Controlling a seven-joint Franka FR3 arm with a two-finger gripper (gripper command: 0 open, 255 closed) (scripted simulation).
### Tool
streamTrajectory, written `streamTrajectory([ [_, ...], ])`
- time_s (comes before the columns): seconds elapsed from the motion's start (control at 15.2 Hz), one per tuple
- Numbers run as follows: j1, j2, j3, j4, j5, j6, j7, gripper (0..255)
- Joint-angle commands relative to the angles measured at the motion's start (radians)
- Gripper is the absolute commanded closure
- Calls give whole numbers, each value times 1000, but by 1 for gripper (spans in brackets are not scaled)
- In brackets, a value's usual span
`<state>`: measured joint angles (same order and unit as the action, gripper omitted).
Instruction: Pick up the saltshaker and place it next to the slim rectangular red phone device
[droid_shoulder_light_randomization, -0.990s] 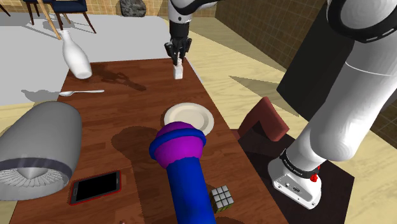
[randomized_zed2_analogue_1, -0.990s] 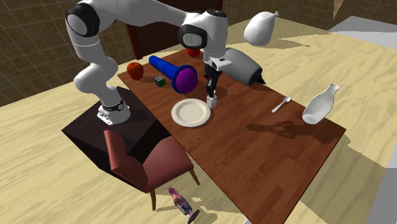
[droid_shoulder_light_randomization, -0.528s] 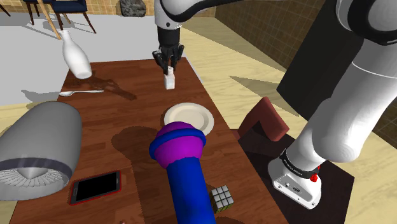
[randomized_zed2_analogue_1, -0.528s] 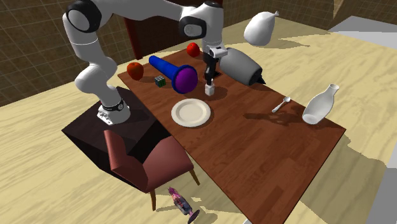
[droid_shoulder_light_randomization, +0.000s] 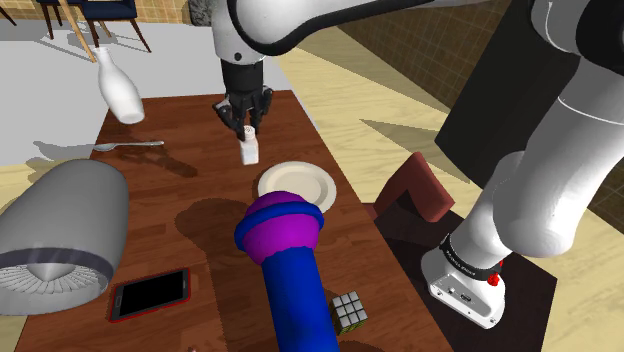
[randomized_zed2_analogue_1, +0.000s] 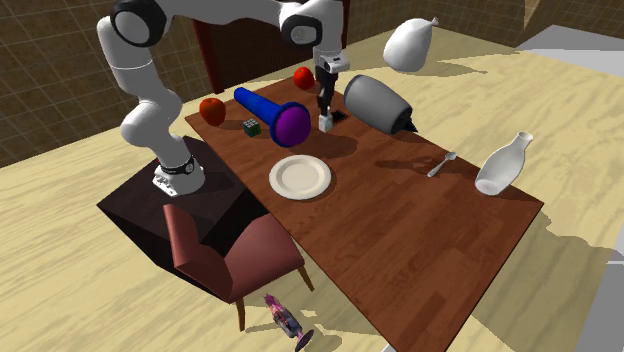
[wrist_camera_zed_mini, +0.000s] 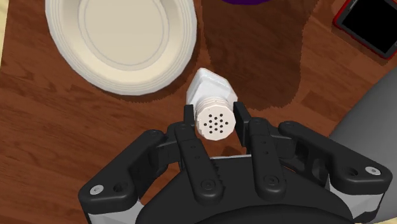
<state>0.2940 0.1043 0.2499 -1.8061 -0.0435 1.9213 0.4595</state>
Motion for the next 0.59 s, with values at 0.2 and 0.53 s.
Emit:
streamTrajectory([
  [0.2, 63, 24, 47, 34, -14, -14, 115, 255],
  [0.53, 134, 69, 94, 91, -37, -32, 236, 255],
])
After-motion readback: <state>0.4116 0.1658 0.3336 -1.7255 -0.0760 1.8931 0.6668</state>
